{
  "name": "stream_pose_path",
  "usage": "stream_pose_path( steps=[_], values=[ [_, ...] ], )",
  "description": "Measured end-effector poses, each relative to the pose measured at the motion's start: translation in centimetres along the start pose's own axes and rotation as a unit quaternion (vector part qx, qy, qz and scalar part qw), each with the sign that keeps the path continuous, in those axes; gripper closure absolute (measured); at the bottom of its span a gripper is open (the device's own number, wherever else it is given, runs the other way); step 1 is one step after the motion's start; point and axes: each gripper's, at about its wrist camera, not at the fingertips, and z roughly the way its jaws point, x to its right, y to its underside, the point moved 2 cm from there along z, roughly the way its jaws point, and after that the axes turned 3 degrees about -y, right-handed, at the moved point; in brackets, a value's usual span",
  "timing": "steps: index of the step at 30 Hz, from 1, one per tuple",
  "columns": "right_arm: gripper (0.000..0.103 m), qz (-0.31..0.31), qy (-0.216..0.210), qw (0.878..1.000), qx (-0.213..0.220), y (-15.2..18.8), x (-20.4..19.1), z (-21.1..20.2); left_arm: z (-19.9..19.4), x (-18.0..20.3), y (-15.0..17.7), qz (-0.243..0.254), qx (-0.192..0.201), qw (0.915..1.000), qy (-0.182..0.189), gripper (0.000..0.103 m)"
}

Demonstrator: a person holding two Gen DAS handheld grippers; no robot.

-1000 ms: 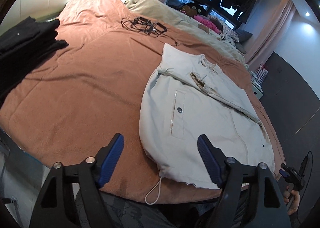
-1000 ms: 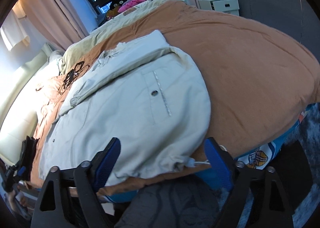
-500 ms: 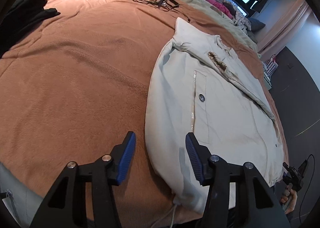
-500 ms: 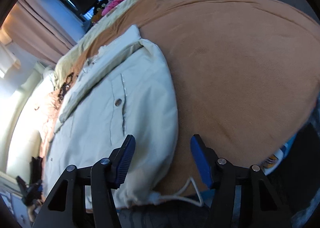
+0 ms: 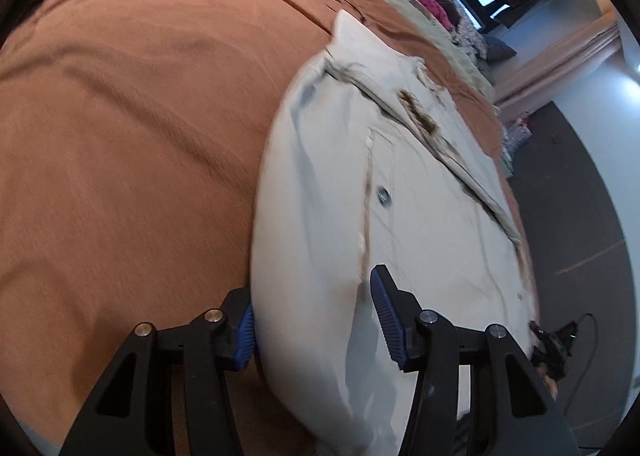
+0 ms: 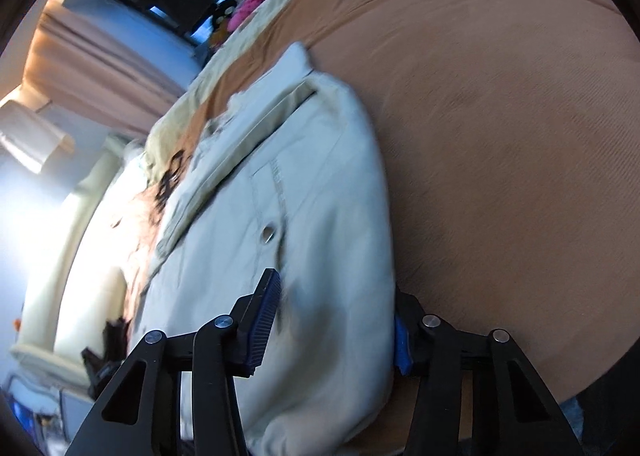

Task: Fold large clothes
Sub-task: 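Close both tools on the drawstring hem of the jacket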

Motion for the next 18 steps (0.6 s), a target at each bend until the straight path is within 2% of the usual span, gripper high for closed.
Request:
stream_pose_path(
  steps=[1,5,9,11,12,13,15,18],
  values=[
    [0.052,-0.003,-0.013,1.000,-0.007,0.6,-0.2,0.0,0.0,0.1,0.8,-0.001,-0.011,0.9998,0.017,0.051],
    [0.052,-0.008,-0.055,0.998,-0.023,2.8,-1.0,0.2,-0.5,1.1,2.4,0.012,-0.017,0.9991,0.037,0.051],
    [0.053,0.009,-0.088,0.996,-0.021,3.3,-1.4,1.0,-0.1,0.6,2.5,-0.004,-0.012,0.9997,0.023,0.078],
    [0.063,0.011,-0.083,0.996,-0.025,3.4,-1.8,1.8,-0.2,0.3,2.4,-0.021,-0.007,0.9992,0.033,0.084],
    [0.071,0.013,-0.080,0.996,-0.027,3.3,-1.8,2.1,-0.3,0.2,2.4,-0.024,-0.002,0.9991,0.035,0.087],
    [0.085,0.018,-0.076,0.997,-0.028,3.3,-1.8,2.4,-0.6,0.3,2.4,-0.023,0.003,0.9991,0.035,0.091],
    [0.090,0.027,-0.077,0.996,-0.027,3.1,-1.9,2.3,-1.9,0.8,2.4,-0.012,0.023,0.9991,0.032,0.092],
    [0.093,0.012,-0.082,0.997,0.000,2.7,-3.0,0.8,-3.8,1.5,2.0,-0.005,0.050,0.9980,0.039,0.094]
  ],
)
